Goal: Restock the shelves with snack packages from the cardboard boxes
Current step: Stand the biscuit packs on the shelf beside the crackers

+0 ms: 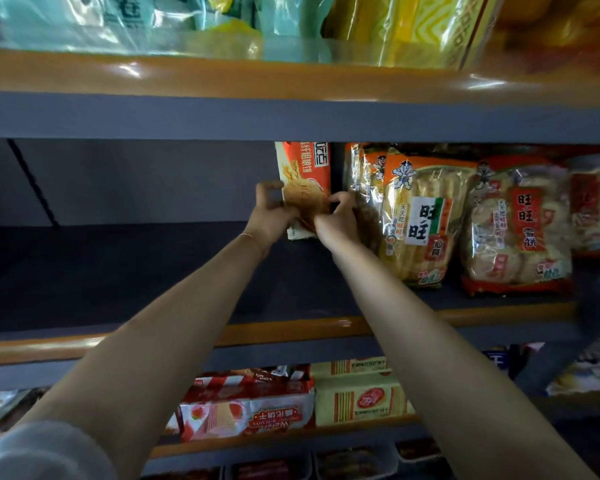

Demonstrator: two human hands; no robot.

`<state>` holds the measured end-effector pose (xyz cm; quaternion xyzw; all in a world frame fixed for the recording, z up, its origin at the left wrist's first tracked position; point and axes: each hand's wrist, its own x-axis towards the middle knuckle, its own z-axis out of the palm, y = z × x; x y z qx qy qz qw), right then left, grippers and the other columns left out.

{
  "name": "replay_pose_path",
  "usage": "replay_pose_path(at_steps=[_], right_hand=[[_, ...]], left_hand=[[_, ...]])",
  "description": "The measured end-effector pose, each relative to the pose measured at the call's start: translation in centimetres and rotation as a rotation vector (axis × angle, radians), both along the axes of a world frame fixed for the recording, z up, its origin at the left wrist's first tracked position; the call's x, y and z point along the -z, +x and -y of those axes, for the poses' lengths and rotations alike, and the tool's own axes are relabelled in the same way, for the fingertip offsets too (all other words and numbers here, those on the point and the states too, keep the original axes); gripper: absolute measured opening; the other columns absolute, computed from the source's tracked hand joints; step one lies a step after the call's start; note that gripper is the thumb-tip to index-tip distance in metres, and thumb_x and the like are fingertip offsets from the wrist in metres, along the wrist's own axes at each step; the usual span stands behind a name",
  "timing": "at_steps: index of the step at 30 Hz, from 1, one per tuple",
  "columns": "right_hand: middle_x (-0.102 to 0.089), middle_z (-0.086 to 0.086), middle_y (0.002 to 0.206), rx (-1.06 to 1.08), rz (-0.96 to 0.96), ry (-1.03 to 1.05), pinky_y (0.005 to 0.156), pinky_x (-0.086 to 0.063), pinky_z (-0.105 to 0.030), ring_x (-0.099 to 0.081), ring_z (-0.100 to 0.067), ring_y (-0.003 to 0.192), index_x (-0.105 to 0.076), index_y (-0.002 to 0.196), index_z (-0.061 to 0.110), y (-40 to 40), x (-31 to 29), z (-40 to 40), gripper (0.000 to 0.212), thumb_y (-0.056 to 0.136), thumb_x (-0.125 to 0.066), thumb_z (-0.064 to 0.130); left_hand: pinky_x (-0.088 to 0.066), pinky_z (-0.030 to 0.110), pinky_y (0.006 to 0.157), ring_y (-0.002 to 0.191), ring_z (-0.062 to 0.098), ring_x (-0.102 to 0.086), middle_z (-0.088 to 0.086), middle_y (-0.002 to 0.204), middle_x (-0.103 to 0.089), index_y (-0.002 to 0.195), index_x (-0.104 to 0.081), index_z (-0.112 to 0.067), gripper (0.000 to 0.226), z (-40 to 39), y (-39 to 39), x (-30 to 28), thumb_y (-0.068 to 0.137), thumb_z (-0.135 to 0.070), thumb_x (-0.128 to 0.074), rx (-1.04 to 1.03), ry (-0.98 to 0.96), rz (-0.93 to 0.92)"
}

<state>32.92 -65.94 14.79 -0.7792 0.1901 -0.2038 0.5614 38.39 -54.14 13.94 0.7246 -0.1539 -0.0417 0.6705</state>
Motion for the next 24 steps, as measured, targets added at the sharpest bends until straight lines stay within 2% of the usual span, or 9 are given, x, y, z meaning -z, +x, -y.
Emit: replay_pose_path(at_steps=[2, 5, 8, 10, 15, 18, 20, 22, 24], right_hand=[[-0.061, -0.003, 0.115, -0.01, 0.006, -0.029, 0.064, -0.042, -0.025, -0.058, -0.017, 0.089, -0.045, 0.122, 0.024, 0.0, 0.2, 0.1, 0.034, 0.091, -0.055, 0.013], [-0.058, -0.004, 0.131, -0.042, -0.02, -0.043, 0.08, -0.042, -0.027, -0.057, -0.024, 0.114, -0.042, 0.138, 0.028, -0.1, 0.2, 0.0, 0.05, 0.092, -0.056, 0.014], [-0.053, -0.005, 0.142, -0.094, -0.065, -0.049, 0.084, -0.041, -0.027, -0.054, -0.027, 0.124, -0.032, 0.15, 0.031, -0.5, -0.1, 0.1, 0.064, 0.094, -0.056, 0.015], [-0.05, -0.005, 0.146, -0.122, -0.088, -0.074, 0.083, -0.04, -0.026, -0.053, -0.028, 0.127, -0.027, 0.154, 0.033, -0.8, -0.3, 0.2, 0.068, 0.095, -0.054, 0.014], [-0.045, -0.004, 0.152, -0.133, -0.099, -0.087, 0.086, -0.04, -0.025, -0.048, -0.027, 0.133, -0.028, 0.155, 0.031, -2.0, -0.6, 0.7, 0.065, 0.097, -0.054, 0.017], [-0.049, 0.001, 0.143, -0.131, -0.042, -0.083, 0.082, -0.042, -0.025, -0.052, -0.023, 0.125, -0.04, 0.149, 0.029, -3.6, -1.0, 0.7, 0.056, 0.097, -0.052, 0.017], [-0.056, 0.004, 0.127, -0.134, 0.007, -0.062, 0.079, -0.049, -0.027, -0.057, -0.018, 0.111, -0.054, 0.136, 0.024, -5.2, -1.1, 0.3, 0.04, 0.096, -0.053, 0.018], [-0.065, -0.001, 0.113, -0.183, 0.058, 0.03, 0.075, -0.059, -0.032, -0.066, -0.018, 0.096, -0.063, 0.119, 0.017, -7.0, -1.2, -0.5, 0.024, 0.096, -0.055, 0.014], [-0.068, -0.009, 0.091, -0.312, 0.108, 0.142, 0.062, -0.058, -0.034, -0.069, -0.022, 0.074, -0.064, 0.104, 0.01, -9.0, -1.2, -1.7, 0.011, 0.096, -0.056, 0.008]], left_hand=[[-0.057, 0.025, 0.084, 0.102, 0.021, -0.066, 0.015, 0.127, -0.062, 0.127, -0.042, -0.026, 0.05, 0.4, -0.1, 0.2, 0.09, 0.0, -0.061, 0.046, 0.04, 0.028], [-0.048, 0.009, 0.074, 0.106, 0.008, -0.058, 0.007, 0.138, -0.053, 0.145, -0.042, -0.025, 0.061, 0.9, -0.2, 0.1, 0.092, 0.002, -0.057, 0.122, 0.106, 0.053], [-0.042, 0.016, 0.09, 0.125, 0.013, -0.048, 0.004, 0.146, -0.047, 0.155, -0.036, -0.026, 0.072, 1.0, -0.3, -0.3, 0.092, 0.001, -0.056, 0.151, 0.157, 0.032], [-0.041, 0.018, 0.093, 0.13, 0.014, -0.047, 0.002, 0.146, -0.048, 0.156, -0.035, -0.027, 0.072, 0.9, -0.4, -0.4, 0.093, 0.0, -0.057, 0.153, 0.17, 0.022], [-0.044, 0.031, 0.098, 0.123, 0.017, -0.05, 0.004, 0.141, -0.051, 0.156, -0.035, -0.027, 0.072, 0.5, -1.3, -1.1, 0.092, -0.004, -0.06, 0.15, 0.207, 0.027], [-0.054, 0.034, 0.085, 0.103, 0.019, -0.061, 0.007, 0.126, -0.062, 0.144, -0.048, -0.025, 0.054, -0.2, -2.3, -1.6, 0.093, -0.011, -0.062, 0.032, 0.224, 0.0], [-0.058, 0.043, 0.085, 0.089, 0.022, -0.066, 0.009, 0.111, -0.067, 0.125, -0.06, -0.018, 0.033, -1.0, -3.8, -1.7, 0.093, -0.013, -0.064, -0.09, 0.142, -0.03], [-0.06, 0.037, 0.069, 0.069, 0.018, -0.066, 0.009, 0.09, -0.067, 0.101, -0.065, -0.014, 0.007, -2.5, -6.5, -2.1, 0.096, -0.01, -0.064, -0.168, -0.024, -0.05], [-0.053, 0.028, 0.056, 0.057, 0.017, -0.064, 0.006, 0.075, -0.065, 0.091, -0.064, -0.01, 0.007, -4.3, -10.0, -2.4, 0.098, -0.008, -0.062, -0.207, -0.115, -0.032]])
